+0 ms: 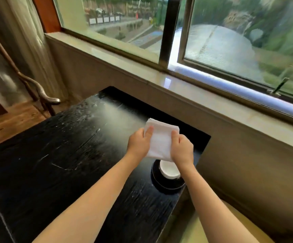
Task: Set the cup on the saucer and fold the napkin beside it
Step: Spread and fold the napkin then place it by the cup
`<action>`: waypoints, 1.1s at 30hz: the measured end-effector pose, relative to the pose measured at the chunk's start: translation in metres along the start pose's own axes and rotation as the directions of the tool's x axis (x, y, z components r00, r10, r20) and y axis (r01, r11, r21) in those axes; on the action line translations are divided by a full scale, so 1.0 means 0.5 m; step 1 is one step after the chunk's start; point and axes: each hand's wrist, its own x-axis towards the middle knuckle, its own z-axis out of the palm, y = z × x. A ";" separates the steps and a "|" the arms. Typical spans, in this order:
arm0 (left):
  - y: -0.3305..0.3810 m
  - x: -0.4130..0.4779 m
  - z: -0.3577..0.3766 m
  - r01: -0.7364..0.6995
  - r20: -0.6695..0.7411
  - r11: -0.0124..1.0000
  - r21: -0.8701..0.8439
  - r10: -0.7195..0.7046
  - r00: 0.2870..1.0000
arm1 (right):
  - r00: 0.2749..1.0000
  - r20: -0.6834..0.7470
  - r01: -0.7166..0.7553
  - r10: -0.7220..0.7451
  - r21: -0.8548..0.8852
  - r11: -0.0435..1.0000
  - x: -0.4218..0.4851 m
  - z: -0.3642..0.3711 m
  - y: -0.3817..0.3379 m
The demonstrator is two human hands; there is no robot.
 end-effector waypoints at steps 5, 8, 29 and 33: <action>0.002 0.047 0.166 -0.031 0.020 0.979 0.202 0.027 0.999 | 0.996 -0.080 -0.061 0.049 -0.157 0.986 0.067 -0.069 0.114; -0.002 0.107 0.250 -0.025 0.047 0.963 0.268 0.013 0.999 | 0.992 -0.089 -0.100 0.088 -0.138 0.985 0.135 -0.091 0.173; -0.179 0.336 0.453 -0.069 0.377 0.844 0.531 -0.162 0.912 | 0.958 -0.047 -0.287 0.283 -0.183 0.940 0.279 0.017 0.446; -0.185 0.344 0.455 -0.077 0.343 0.860 0.504 -0.118 0.932 | 0.965 -0.065 -0.263 0.255 -0.218 0.940 0.275 0.013 0.449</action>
